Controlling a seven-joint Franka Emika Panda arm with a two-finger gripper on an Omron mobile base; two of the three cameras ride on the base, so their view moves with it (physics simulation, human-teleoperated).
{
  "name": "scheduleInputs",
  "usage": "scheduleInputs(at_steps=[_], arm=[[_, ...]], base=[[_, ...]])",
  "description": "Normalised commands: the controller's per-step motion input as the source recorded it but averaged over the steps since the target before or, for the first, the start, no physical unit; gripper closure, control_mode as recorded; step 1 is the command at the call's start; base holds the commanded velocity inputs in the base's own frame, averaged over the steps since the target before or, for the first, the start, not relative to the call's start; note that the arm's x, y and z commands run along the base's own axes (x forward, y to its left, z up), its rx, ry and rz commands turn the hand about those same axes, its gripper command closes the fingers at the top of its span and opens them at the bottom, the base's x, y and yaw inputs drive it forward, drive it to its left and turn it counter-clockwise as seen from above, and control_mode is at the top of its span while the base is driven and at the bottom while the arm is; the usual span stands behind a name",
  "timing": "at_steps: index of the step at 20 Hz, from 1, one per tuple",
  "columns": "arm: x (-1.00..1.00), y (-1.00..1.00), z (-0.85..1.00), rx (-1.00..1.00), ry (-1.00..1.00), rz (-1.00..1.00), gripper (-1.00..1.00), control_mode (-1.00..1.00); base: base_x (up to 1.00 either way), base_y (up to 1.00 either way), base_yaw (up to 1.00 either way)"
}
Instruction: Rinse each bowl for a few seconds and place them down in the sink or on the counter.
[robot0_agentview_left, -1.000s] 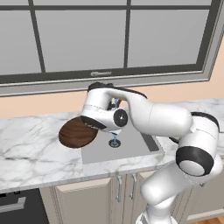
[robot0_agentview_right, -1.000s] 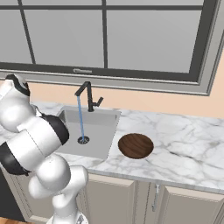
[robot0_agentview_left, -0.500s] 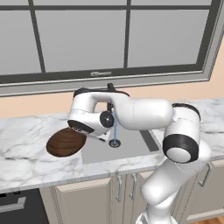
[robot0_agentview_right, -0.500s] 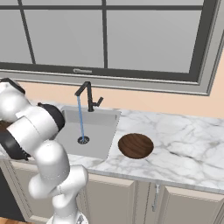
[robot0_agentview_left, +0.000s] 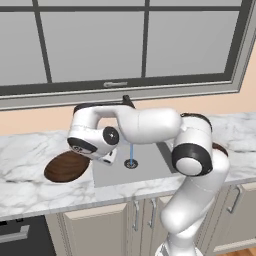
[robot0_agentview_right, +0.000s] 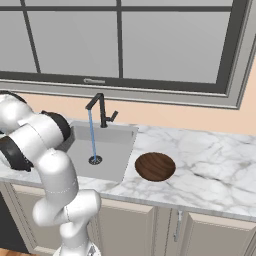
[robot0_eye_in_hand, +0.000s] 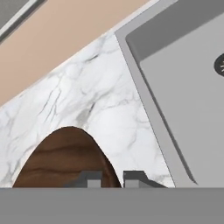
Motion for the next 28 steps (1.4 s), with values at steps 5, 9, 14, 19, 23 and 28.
scheduleInputs(at_steps=[5, 9, 14, 19, 23, 28], arm=[[-0.06, 0.42, -0.08, -0.15, -0.11, 0.0, 1.0, -1.0], [-0.02, 0.43, -0.26, -0.13, -0.12, 0.0, 1.0, -1.0], [0.0, 0.36, -0.37, -0.11, -0.06, -0.01, 1.0, -1.0], [0.0, 0.28, -0.36, -0.09, -0.05, -0.01, 1.0, -1.0], [0.0, 0.26, -0.42, -0.08, -0.05, -0.02, 1.0, -1.0], [0.0, 0.26, -0.38, -0.07, -0.07, -0.02, 1.0, -1.0]], base=[[0.0, 0.0, 0.0], [0.0, 0.0, 0.0], [0.0, 0.0, 0.0], [0.0, 0.0, 0.0], [0.0, 0.0, 0.0], [0.0, 0.0, 0.0]])
